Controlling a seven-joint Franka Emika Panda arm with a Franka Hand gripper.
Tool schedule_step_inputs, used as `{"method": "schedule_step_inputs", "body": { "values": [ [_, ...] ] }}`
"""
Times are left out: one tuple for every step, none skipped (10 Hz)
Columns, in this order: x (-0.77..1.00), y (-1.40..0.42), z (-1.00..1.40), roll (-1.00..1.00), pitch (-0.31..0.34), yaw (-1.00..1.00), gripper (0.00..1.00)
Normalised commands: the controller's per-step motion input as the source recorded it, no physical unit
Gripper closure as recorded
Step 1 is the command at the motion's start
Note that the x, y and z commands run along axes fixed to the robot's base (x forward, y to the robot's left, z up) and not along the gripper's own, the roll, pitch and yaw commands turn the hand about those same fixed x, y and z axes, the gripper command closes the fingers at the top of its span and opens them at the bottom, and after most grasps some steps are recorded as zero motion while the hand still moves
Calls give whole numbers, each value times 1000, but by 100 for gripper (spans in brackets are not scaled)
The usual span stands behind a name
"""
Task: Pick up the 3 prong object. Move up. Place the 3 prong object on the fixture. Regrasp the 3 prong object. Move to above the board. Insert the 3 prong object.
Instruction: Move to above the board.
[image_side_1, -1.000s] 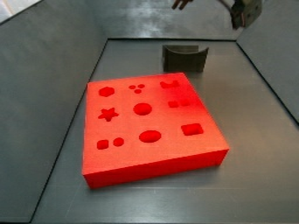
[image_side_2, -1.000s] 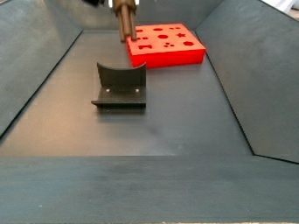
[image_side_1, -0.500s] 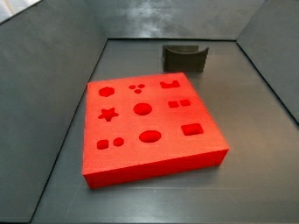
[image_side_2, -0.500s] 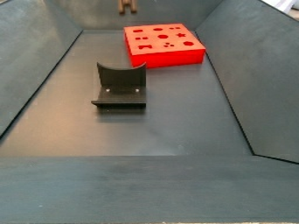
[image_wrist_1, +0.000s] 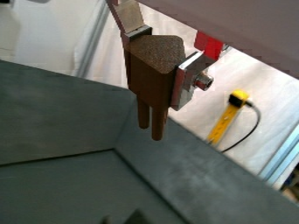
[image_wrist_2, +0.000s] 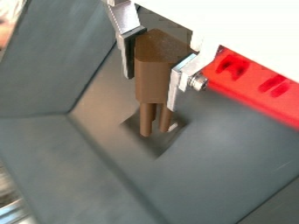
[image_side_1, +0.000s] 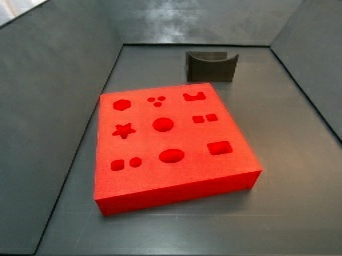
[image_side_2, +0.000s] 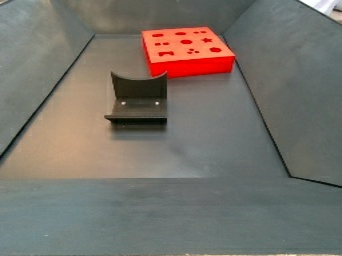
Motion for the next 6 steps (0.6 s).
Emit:
{"method": "schedule_step_inputs", "body": {
  "values": [
    [-547, -1000, 244, -1000, -104, -64, 100],
    [-570, -1000, 252, -1000, -109, -69, 100],
    [-607, -1000, 260, -1000, -116, -74, 100],
    [-657, -1000, 270, -1000, -124, -78, 100],
    [-581, -763, 222, -1000, -141, -82, 100],
    [-434, -466, 152, -1000, -154, -83, 100]
  ]
}}
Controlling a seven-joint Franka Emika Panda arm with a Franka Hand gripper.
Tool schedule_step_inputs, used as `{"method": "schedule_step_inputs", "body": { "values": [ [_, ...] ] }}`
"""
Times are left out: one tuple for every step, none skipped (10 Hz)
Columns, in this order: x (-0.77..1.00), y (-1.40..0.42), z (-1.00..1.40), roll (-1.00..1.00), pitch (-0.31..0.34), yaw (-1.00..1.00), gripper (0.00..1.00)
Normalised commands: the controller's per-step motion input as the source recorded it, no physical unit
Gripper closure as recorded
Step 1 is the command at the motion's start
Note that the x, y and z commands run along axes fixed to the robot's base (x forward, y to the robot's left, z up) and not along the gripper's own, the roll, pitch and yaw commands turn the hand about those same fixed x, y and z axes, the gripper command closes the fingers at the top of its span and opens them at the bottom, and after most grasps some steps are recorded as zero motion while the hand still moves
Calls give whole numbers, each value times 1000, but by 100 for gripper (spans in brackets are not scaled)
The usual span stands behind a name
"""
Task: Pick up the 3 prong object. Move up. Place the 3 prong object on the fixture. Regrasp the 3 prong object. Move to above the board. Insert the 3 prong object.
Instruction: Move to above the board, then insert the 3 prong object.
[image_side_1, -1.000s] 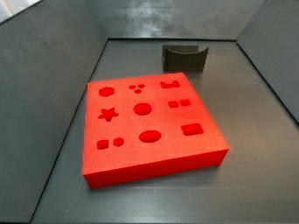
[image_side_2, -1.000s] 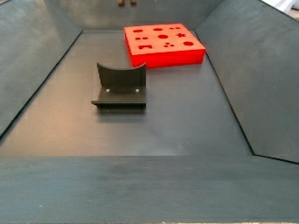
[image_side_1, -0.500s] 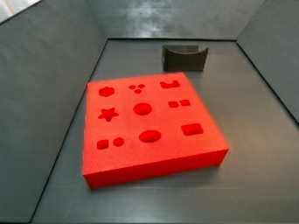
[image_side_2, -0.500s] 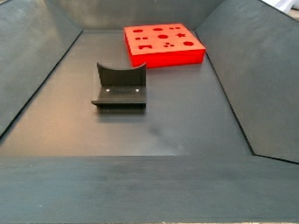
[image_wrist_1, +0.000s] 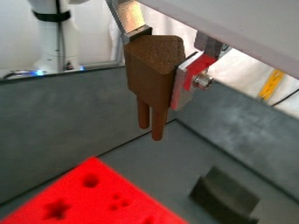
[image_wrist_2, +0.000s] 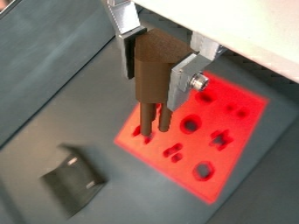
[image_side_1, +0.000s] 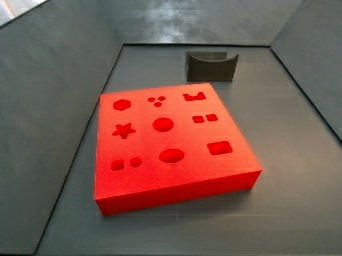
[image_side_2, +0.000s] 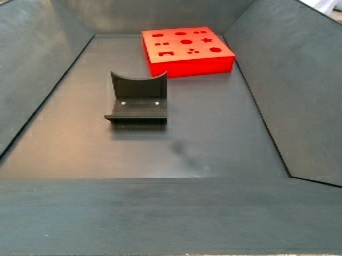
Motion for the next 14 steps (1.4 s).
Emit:
{"method": "schedule_step_inputs", "body": {
  "values": [
    [-347, -299, 109, -1000, -166, -85, 100],
    [-220, -74, 42, -1000, -196, -78, 100],
    [-194, -32, 34, -1000, -216, -82, 100],
    [-171, 26, 25, -772, -208, -54, 100],
    [-157, 39, 16, -576, -193, -37, 100],
    [-127, 39, 12, -368, -160, -14, 100],
    [-108, 38, 8, -294, -140, -18, 100],
    [0, 0, 0, 0, -4, 0, 100],
    [-11, 0, 0, 0, -13, 0, 100],
    [-80, 6, -60, 0, -41, -26, 100],
    [-29, 54, -200, 19, -33, -26, 100],
    [0, 154, -300, 73, -1, -171, 100],
    [0, 229, -400, 67, 0, -274, 100],
    [0, 269, -474, 50, 0, -386, 100]
  ]
}}
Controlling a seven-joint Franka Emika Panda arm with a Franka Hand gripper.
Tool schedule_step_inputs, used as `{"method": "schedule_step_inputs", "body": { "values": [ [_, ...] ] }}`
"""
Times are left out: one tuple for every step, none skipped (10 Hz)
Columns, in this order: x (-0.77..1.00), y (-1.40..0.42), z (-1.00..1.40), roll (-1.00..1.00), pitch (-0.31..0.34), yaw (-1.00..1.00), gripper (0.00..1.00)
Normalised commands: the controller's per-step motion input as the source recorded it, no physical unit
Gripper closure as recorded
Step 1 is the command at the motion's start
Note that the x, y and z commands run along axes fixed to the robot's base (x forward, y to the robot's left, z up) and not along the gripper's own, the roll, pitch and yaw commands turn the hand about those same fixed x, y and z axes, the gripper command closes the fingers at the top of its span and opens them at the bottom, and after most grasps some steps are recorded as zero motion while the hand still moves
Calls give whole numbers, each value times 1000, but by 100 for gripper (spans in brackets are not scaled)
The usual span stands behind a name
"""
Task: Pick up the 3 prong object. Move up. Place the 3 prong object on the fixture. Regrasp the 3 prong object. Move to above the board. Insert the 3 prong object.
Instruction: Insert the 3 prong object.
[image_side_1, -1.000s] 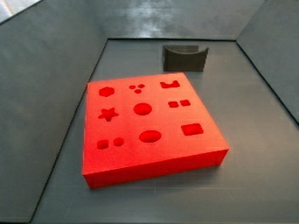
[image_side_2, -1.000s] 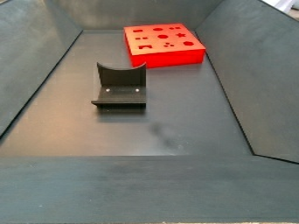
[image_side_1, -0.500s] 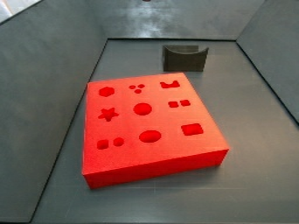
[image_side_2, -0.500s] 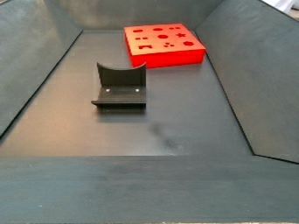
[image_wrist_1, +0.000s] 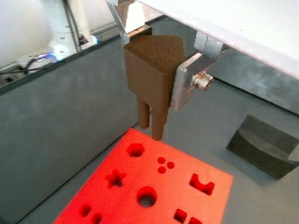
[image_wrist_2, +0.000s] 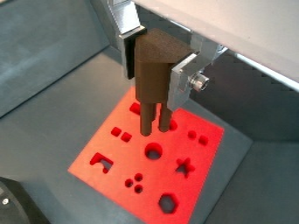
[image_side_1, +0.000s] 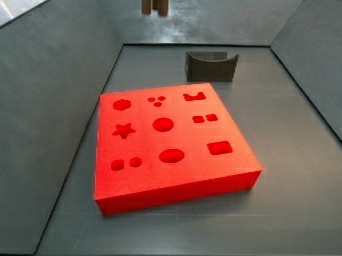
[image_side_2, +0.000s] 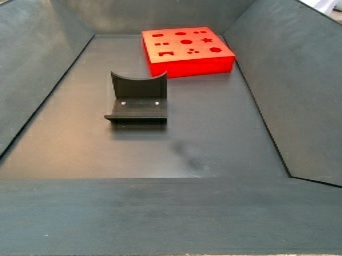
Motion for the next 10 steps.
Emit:
{"method": "schedule_step_inputs", "body": {
  "values": [
    [0, 351, -614, 17, 0, -560, 100],
    [0, 240, -703, 9, 0, -769, 100],
    [34, 191, -729, 0, -7, -820, 100],
    [120, 120, -706, 0, 0, -863, 100],
    [177, 9, -626, 3, -21, -931, 100],
    [191, 11, -557, 0, -81, -894, 100],
    [203, 17, -546, 0, -93, -880, 100],
    [151, 0, -523, 0, -121, -897, 100],
    [103, 0, -497, 0, -151, -906, 100],
    [86, 0, -486, 0, -171, -889, 100]
  ]
}}
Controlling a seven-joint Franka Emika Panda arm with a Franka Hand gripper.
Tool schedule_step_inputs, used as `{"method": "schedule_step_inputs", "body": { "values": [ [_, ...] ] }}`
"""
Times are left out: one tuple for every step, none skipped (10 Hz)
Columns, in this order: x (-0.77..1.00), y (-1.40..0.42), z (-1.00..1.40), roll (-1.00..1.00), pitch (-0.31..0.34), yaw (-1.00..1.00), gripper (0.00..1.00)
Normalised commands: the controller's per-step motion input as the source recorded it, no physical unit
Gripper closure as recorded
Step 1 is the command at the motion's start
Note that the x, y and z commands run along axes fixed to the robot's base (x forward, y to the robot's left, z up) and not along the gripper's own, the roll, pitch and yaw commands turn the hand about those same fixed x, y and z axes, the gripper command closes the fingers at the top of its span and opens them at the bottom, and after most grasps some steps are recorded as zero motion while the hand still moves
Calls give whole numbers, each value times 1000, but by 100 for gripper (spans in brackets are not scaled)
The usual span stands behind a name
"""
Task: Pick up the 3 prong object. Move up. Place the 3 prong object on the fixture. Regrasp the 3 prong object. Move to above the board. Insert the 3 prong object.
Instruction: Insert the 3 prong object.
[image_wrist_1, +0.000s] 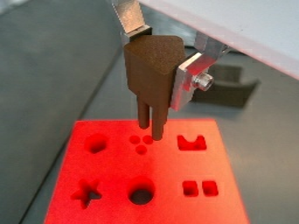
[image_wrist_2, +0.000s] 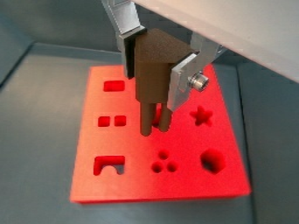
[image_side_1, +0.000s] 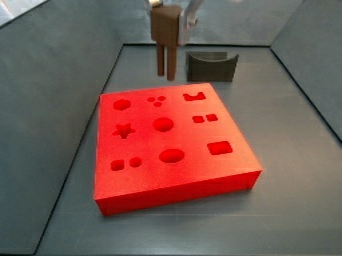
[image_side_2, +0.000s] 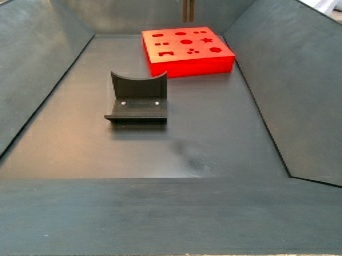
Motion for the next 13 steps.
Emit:
{"method": "schedule_step_inputs", "body": {
  "values": [
    [63, 43, -443, 0, -219, -823, 100],
    [0, 160, -457, 0, -244, -717, 100],
    [-289, 114, -106, 0, -131, -66, 100],
    [0, 14, 0, 0, -3, 0, 100],
    [-626, 340, -460, -179, -311, -89, 100],
    [-546, 466, -463, -201, -337, 0, 100],
    [-523, 466, -431, -200, -354, -17, 100],
    [69, 0, -83, 0, 0, 0, 100],
    [23, -103, -437, -7, -106, 0, 100],
    [43, -257, -460, 0, -134, 0, 100],
    [89, -163, -317, -1, -100, 0, 100],
    [63, -6, 0, 0, 0, 0, 100],
    [257, 0, -291, 23, -7, -143, 100]
  ]
}}
